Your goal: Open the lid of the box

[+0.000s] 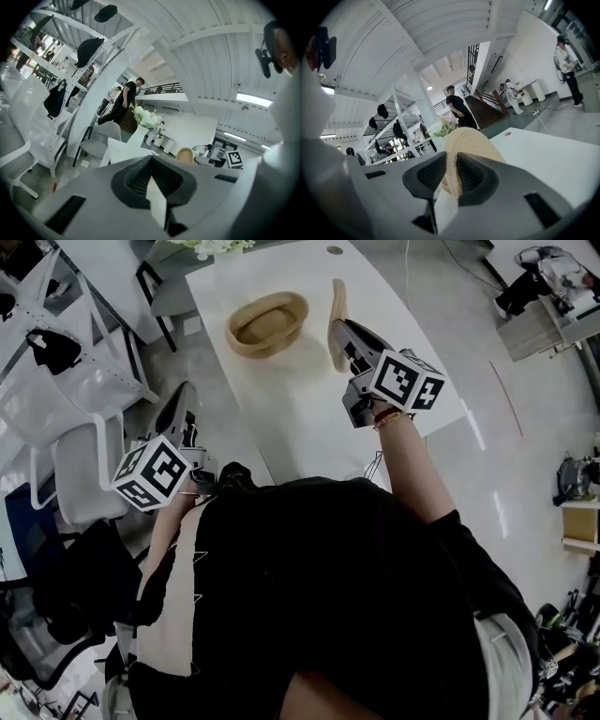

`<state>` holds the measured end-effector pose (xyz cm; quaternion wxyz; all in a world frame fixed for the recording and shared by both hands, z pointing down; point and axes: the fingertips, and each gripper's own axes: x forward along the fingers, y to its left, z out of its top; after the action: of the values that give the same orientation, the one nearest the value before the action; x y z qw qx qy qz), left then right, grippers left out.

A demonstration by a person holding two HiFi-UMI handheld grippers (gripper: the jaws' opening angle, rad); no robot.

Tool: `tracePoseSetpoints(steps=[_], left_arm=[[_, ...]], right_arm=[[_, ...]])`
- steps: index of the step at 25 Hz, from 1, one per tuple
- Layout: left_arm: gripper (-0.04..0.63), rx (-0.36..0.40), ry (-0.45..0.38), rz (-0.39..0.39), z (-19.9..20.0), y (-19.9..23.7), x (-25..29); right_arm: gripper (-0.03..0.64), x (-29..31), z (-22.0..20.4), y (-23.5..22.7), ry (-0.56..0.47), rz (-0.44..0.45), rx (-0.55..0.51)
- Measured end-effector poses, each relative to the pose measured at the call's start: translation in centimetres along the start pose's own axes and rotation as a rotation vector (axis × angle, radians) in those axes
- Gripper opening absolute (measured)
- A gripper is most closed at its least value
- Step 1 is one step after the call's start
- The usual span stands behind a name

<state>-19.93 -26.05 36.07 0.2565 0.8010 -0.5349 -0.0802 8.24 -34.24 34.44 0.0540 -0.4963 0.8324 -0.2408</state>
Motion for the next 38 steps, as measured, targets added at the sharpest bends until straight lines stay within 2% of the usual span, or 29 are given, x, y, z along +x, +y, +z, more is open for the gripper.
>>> tracePoseSetpoints(steps=[5, 11, 15, 21, 31, 38], left_arm=[[0.009, -0.001, 0.018, -0.028, -0.4, 0.0, -0.1], [0.009, -0.005, 0.043, -0.036, -1.6, 0.1, -0.5], [0.009, -0.013, 0.052, -0.044, -2.1, -0.2, -0.5], [0.009, -0.014, 0.059, -0.048, -3.1, -1.3, -0.5], [0.009, -0.005, 0.070, -0.028, -5.1, -4.8, -0.6], [0.009, -0.011, 0.106, -0.025, -8.3, -8.8, -1.5]], right_arm=[[0.077, -1.3, -0.8, 0.8, -0.010, 0.003, 0.035], [0.078, -3.8, -1.3, 1.2, -0.048, -0.034, 0.039], [0.078, -4.6, -1.8, 2.7, -0.042, 0.007, 0.059], [0.078, -5.6, -2.0, 2.1, -0.048, 0.007, 0.076], [0.078, -6.1, -2.5, 3.1, 0.004, 0.117, 0.100], [0.078, -7.3, -3.4, 3.6, 0.058, 0.189, 0.115]])
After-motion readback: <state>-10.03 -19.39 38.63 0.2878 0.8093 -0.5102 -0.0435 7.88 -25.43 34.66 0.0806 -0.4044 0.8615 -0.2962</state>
